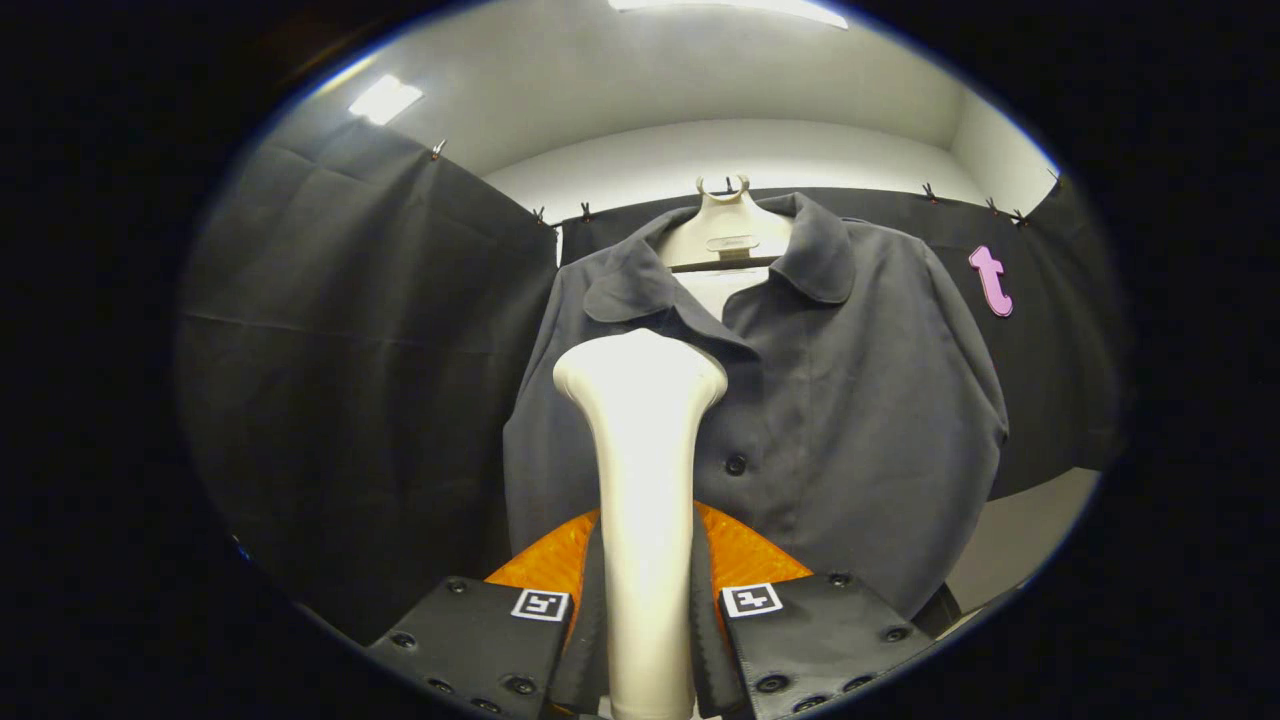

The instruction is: Iron the clothes twice with a garment steamer, once on the left side and once on the right side.

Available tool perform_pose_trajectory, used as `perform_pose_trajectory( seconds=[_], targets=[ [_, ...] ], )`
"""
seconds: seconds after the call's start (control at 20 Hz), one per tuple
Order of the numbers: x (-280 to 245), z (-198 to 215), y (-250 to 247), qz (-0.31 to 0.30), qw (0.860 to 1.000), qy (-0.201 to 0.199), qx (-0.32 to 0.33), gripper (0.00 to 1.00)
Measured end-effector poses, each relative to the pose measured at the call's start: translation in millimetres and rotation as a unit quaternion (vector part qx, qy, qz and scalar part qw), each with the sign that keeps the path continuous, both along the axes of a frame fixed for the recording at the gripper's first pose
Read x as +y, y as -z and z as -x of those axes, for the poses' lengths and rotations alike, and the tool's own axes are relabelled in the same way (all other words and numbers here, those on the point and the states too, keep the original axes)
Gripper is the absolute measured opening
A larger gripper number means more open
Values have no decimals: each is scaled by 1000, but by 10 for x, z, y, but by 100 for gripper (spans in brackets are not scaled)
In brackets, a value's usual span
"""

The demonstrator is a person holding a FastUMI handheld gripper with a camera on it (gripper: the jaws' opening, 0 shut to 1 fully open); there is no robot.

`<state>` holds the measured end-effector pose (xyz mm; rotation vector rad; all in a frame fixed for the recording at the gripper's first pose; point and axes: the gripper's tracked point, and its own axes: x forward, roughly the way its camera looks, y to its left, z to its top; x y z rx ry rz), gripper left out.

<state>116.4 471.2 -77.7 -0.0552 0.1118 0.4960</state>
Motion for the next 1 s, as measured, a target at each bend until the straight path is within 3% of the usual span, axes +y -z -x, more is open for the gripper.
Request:
perform_pose_trajectory(
  seconds=[1.0],
  targets=[
    [-125,455,1129,54,993,-15,103,42]
  ],
)
